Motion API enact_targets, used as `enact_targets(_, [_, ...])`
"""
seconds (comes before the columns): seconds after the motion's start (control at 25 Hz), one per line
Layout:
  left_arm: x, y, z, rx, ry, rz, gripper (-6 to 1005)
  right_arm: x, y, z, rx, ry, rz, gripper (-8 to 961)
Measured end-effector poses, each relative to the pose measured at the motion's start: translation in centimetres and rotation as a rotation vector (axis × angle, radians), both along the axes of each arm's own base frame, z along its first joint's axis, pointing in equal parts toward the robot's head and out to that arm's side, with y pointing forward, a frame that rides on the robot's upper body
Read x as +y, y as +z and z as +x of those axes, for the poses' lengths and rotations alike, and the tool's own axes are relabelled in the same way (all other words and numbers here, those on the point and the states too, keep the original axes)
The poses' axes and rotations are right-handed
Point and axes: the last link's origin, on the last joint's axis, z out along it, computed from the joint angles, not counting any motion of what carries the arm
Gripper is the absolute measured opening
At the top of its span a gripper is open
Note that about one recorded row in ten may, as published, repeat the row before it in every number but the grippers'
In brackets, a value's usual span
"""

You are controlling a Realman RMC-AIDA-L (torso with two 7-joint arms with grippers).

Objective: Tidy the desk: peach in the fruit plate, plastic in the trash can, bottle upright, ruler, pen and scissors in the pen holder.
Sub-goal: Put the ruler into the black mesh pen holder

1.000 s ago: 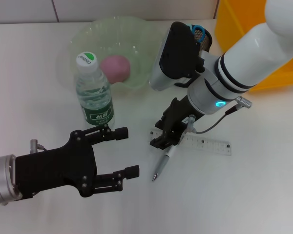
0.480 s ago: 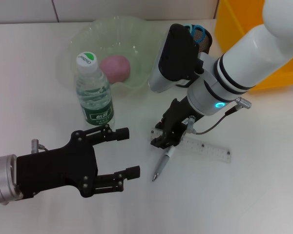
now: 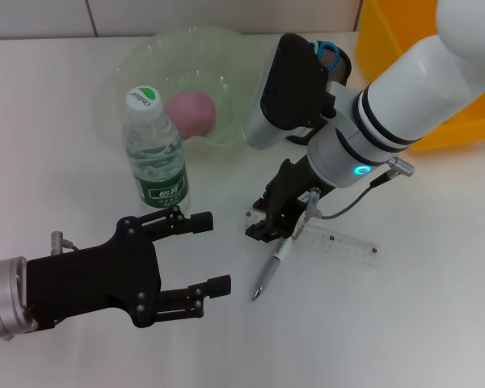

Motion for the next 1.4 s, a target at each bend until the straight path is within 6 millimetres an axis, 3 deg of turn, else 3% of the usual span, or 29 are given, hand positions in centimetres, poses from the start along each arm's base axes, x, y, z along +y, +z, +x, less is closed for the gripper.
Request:
enact_targets(0.16, [0.0, 0.0, 0.0, 0.000, 0.001, 0.000, 798, 0.0, 0.7, -0.7, 0.032, 0.005, 0.023, 380])
enact_targets(0.32, [0.0, 0.0, 0.0, -0.001, 0.000, 0.000, 798, 0.4, 2.6, -1.8, 0.092, 0.005, 0.061, 384])
enact_targets(0.64, [0.0, 0.1, 0.0, -0.003, -0.001, 0.001, 799, 4.0, 12.6, -4.0, 0.365, 0.071, 0.461, 391])
enact_targets(0.84, [0.1, 0.0, 0.1, -0.003, -0.003, 0.002, 799, 5.2, 16.2, -3.7, 0.597, 0.126, 0.673, 396])
enact_targets(0.96, [0.1, -0.1, 0.2, -0.004, -0.005, 0.002, 799, 5.8, 16.3, -2.8, 0.704, 0.146, 0.744, 398])
enact_targets(1.2, [0.2, -0.1, 0.2, -0.003, -0.006, 0.002, 799, 6.2, 14.5, -0.3, 0.861, 0.136, 0.775, 404])
enact_targets(1.4, [0.1, 0.0, 0.1, -0.002, -0.003, 0.002, 799, 6.0, 13.2, 1.3, 0.882, 0.122, 0.786, 408])
